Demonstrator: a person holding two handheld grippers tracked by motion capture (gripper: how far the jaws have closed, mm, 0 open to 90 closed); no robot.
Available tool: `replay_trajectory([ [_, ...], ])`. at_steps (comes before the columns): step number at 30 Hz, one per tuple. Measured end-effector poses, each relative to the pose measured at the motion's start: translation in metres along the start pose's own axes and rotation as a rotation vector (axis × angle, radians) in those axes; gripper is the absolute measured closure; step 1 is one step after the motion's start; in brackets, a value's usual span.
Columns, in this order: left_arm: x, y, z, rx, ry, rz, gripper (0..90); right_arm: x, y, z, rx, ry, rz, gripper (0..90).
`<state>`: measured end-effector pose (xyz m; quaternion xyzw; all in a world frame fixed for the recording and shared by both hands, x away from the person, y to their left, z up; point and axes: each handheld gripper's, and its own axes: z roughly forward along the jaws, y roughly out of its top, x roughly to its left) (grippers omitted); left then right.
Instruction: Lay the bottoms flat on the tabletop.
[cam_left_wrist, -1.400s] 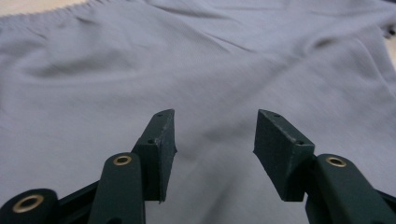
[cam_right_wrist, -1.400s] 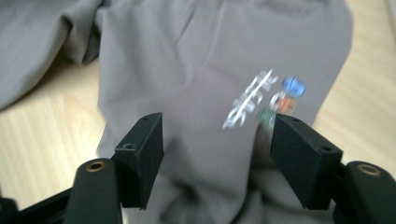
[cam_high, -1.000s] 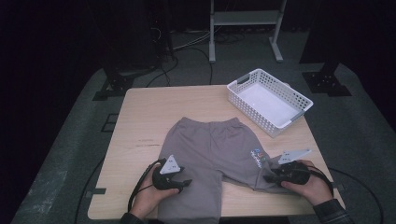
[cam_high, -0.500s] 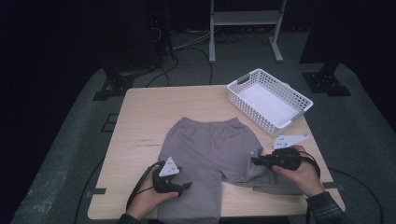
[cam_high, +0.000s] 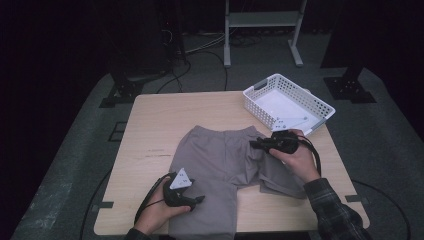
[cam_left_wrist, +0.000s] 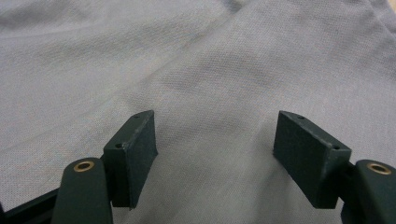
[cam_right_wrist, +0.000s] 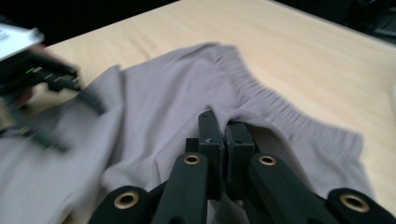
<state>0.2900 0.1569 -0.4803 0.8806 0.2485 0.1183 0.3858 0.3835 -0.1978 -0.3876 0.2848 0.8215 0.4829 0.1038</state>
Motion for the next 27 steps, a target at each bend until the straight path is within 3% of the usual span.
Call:
replay_trajectory([
  [3, 0.000, 0.000, 0.000, -0.001, -0.001, 0.001, 28.7, -0.007, 0.005, 0.016, -0.004, -0.030, 0.005, 86.6],
  [5, 0.000, 0.000, 0.000, -0.001, -0.002, 0.001, 28.7, -0.011, 0.006, 0.029, 0.021, -0.052, 0.005, 84.1],
  [8, 0.000, 0.000, 0.000, -0.002, -0.004, 0.001, 28.7, -0.017, 0.005, 0.045, 0.079, -0.074, 0.001, 71.0],
  [10, 0.000, -0.001, 0.000, -0.005, -0.004, 0.001, 28.7, -0.019, 0.003, 0.046, 0.102, -0.071, 0.007, 62.7],
  [15, 0.001, -0.001, 0.000, -0.007, -0.003, 0.005, 28.7, -0.020, -0.005, 0.020, 0.096, -0.100, 0.005, 50.9],
  [21, 0.001, -0.001, 0.000, -0.005, -0.004, 0.004, 28.7, -0.011, -0.030, -0.020, 0.086, -0.122, -0.014, 48.5],
  [27, 0.001, -0.001, 0.000, -0.005, -0.008, 0.004, 28.7, 0.006, -0.065, -0.046, 0.098, -0.067, 0.005, 49.3],
])
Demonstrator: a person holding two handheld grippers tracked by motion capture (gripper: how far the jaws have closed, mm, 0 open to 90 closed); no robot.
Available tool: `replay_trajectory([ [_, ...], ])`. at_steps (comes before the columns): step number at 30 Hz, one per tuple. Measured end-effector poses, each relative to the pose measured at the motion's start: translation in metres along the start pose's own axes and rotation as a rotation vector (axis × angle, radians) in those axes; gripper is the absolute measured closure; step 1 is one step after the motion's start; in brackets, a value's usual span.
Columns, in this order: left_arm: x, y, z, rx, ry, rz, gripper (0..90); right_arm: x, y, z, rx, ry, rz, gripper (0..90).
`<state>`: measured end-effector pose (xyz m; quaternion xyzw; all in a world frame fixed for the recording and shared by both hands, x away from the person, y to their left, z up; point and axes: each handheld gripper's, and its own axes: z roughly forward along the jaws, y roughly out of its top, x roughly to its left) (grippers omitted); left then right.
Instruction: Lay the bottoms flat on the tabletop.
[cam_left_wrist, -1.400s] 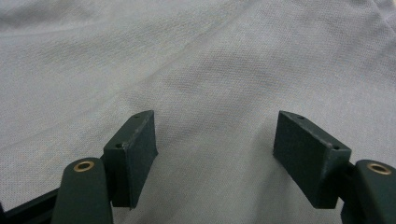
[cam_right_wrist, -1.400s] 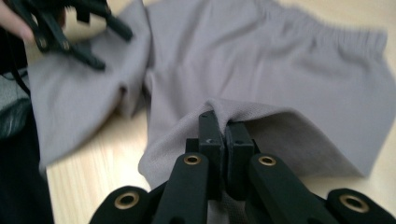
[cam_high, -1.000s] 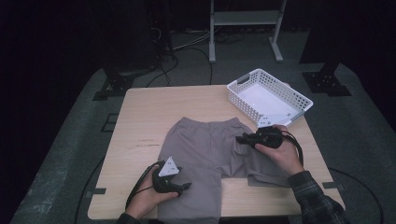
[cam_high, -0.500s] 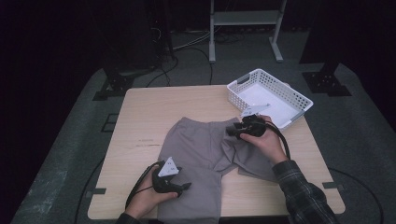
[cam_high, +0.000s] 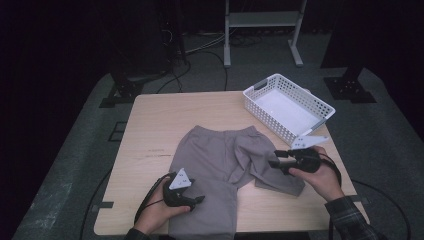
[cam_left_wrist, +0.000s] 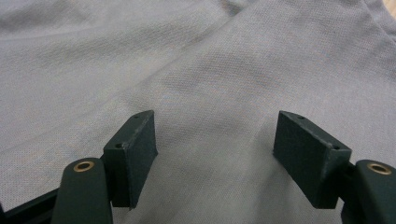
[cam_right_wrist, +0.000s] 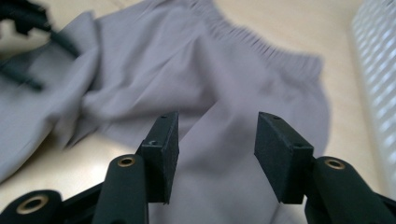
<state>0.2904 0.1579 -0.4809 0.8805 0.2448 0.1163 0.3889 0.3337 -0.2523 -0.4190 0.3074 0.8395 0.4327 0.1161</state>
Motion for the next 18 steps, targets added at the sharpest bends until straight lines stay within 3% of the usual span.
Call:
replay_trajectory([
  [5, 0.000, 0.000, 0.000, 0.000, -0.001, 0.000, 28.6, 0.014, -0.027, 0.004, 0.090, 0.040, -0.023, 52.3],
  [9, 0.000, 0.000, 0.000, 0.001, -0.001, 0.003, 28.6, 0.019, -0.040, 0.010, 0.161, 0.091, -0.030, 61.9],
  [12, 0.000, 0.000, 0.000, 0.000, -0.003, 0.004, 28.7, 0.021, -0.043, 0.013, 0.206, 0.085, -0.032, 83.2],
  [13, 0.000, 0.000, 0.000, -0.001, -0.003, 0.002, 28.6, 0.020, -0.042, 0.013, 0.207, 0.085, -0.027, 87.7],
  [15, 0.000, 0.000, 0.000, 0.000, -0.003, 0.003, 28.6, 0.020, -0.039, 0.012, 0.198, 0.099, 0.001, 88.5],
  [18, 0.000, 0.000, 0.000, -0.001, -0.003, 0.003, 28.6, 0.023, -0.029, 0.009, 0.141, 0.114, 0.015, 88.5],
])
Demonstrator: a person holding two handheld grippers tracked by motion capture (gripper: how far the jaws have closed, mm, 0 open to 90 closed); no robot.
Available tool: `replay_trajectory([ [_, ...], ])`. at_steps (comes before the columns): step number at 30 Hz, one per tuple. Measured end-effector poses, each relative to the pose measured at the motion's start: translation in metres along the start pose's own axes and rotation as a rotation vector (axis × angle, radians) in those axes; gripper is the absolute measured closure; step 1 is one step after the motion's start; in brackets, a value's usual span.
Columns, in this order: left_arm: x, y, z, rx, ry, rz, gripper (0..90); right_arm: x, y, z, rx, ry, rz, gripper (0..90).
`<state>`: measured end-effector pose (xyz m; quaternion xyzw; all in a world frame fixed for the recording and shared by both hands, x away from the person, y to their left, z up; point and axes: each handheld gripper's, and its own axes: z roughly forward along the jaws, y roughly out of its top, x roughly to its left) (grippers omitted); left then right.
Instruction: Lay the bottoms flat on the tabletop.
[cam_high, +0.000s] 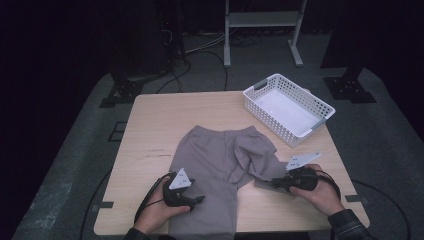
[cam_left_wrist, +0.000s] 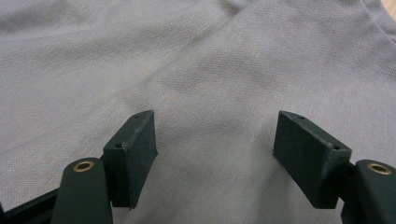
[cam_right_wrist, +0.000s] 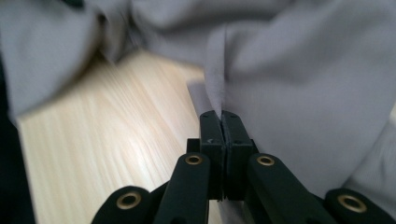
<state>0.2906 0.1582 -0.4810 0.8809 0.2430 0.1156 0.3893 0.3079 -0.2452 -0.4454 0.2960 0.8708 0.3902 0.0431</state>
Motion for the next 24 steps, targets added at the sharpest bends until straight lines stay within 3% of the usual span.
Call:
replay_trajectory([
  [6, 0.000, 0.000, 0.000, 0.000, 0.001, 0.000, 28.6, 0.009, 0.034, -0.005, -0.117, -0.008, -0.034, 88.5],
  [12, 0.000, 0.000, 0.000, -0.004, 0.000, -0.001, 28.6, 0.027, 0.080, -0.001, -0.223, -0.023, -0.080, 88.5],
  [18, 0.000, 0.000, 0.000, -0.004, -0.001, 0.003, 28.6, 0.048, 0.122, 0.027, -0.232, -0.040, -0.127, 88.4],
  [24, 0.000, 0.000, 0.000, -0.011, -0.004, -0.003, 28.6, 0.070, 0.149, 0.057, -0.237, 0.016, -0.156, 88.3],
])
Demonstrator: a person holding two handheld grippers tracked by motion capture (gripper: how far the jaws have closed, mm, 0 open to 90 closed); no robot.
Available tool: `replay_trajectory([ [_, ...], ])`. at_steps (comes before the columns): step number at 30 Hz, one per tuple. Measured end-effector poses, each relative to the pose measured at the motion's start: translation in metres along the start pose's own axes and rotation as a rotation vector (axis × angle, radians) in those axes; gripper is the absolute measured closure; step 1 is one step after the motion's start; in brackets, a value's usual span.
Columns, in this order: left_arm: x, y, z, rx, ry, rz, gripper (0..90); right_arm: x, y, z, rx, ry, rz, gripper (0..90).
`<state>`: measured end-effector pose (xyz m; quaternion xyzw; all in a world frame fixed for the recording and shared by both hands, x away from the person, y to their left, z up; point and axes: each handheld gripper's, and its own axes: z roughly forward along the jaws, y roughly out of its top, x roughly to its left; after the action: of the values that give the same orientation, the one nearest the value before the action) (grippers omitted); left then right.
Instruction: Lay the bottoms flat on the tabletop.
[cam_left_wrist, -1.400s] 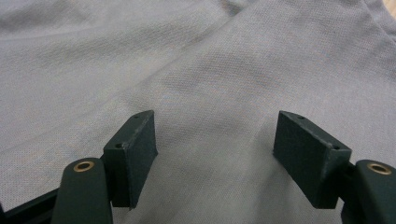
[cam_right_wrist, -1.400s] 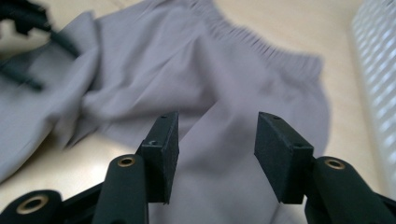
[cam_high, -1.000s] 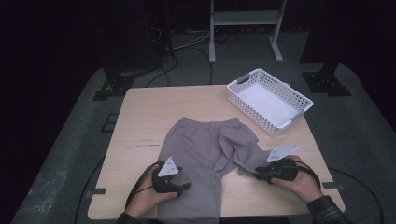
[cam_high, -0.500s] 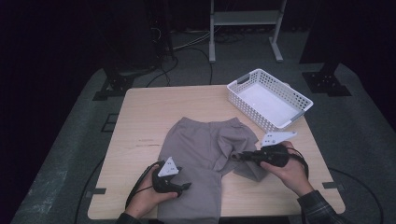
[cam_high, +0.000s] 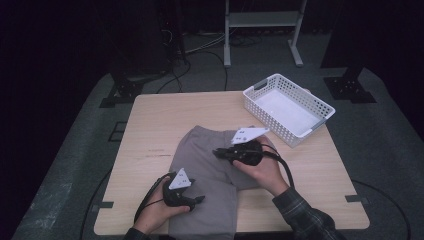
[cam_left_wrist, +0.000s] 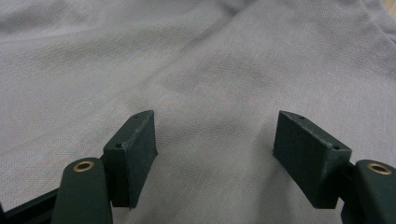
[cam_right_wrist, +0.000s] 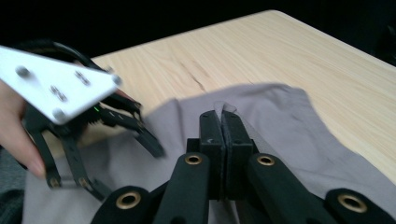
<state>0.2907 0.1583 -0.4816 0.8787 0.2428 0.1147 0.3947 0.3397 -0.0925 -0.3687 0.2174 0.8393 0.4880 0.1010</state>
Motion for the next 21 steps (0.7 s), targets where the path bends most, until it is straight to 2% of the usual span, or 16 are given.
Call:
replay_trajectory([
  [4, 0.000, 0.000, 0.000, 0.004, 0.000, 0.004, 28.6, 0.012, 0.011, 0.016, 0.009, 0.045, -0.024, 85.5],
  [6, 0.000, 0.000, 0.000, 0.005, 0.000, 0.007, 28.6, 0.015, 0.013, 0.018, 0.005, 0.062, -0.028, 79.0],
  [7, 0.000, 0.000, 0.000, 0.003, 0.000, 0.005, 28.6, 0.015, 0.013, 0.018, 0.003, 0.073, -0.026, 74.0],
  [9, 0.000, 0.000, 0.000, 0.000, -0.002, 0.002, 28.6, 0.013, 0.013, 0.013, 0.007, 0.074, -0.029, 70.1],
  [12, 0.000, 0.000, 0.000, 0.002, -0.003, 0.004, 28.6, 0.007, 0.008, 0.001, 0.002, 0.064, -0.030, 67.8],
  [16, 0.000, 0.000, 0.000, 0.002, -0.001, 0.004, 28.6, -0.004, -0.006, -0.017, 0.023, 0.041, -0.013, 65.6],
  [21, 0.000, 0.000, 0.000, 0.001, -0.001, 0.003, 28.6, -0.022, -0.039, -0.035, 0.078, 0.005, 0.018, 63.6],
])
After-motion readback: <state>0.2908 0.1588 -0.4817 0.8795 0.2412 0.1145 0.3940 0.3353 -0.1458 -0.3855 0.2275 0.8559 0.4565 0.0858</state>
